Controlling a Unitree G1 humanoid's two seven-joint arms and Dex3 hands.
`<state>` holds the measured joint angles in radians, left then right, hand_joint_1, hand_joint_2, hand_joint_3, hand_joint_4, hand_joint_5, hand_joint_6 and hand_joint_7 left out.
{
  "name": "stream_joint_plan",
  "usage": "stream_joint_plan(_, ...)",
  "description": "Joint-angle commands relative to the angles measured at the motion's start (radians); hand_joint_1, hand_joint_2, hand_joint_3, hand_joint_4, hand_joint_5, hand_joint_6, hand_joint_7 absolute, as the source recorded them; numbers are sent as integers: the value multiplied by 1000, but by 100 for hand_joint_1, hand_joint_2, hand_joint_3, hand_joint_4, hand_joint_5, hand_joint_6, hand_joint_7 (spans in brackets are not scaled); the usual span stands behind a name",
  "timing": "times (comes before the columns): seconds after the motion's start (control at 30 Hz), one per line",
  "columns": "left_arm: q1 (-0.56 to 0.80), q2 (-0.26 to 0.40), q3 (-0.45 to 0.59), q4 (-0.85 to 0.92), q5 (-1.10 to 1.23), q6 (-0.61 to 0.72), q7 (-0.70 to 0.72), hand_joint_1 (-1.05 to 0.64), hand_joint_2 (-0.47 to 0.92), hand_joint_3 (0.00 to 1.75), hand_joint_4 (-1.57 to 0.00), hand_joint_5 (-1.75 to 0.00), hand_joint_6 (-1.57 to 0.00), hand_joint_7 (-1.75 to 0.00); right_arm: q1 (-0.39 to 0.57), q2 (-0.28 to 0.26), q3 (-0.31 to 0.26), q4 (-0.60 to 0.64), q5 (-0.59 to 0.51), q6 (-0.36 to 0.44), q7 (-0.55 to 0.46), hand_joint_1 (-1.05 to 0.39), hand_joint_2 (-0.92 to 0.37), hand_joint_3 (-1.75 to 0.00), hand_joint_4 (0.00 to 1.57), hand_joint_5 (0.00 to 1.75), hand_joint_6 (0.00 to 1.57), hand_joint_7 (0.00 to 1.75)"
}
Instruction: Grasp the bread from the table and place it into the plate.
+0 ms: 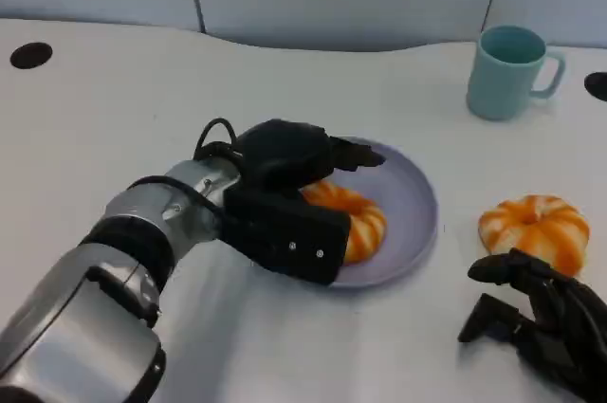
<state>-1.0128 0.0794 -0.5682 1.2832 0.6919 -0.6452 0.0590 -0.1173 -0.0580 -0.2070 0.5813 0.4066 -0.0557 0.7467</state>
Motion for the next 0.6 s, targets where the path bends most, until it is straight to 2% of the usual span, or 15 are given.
stream_joint_plan(0.03,-12,29,44,-19,-52,-40,-41,-93,92,19,-9,-27,-24,0,7,-6,-1,17,0,2,-4,-48,-92,-16,61,145,66,99)
stream_joint_plan(0.2,5,40,98,-32,-116,-59,-83,-94,92,21,-7,-27,-24,0,5,-6,0,17,-2,5,-8,-48,-92,-16,61,145,66,100)
stream_joint_plan(0.57,8,41,103,-38,-122,-58,-96,-94,92,21,-7,-28,-24,0,5,-6,0,17,-2,5,-9,-48,-92,-16,61,145,66,100)
stream_joint_plan(0.6,89,36,214,-65,-280,-91,-177,-94,92,21,-7,-28,-24,0,3,-7,-1,20,0,6,-5,-48,-92,-16,61,145,66,100)
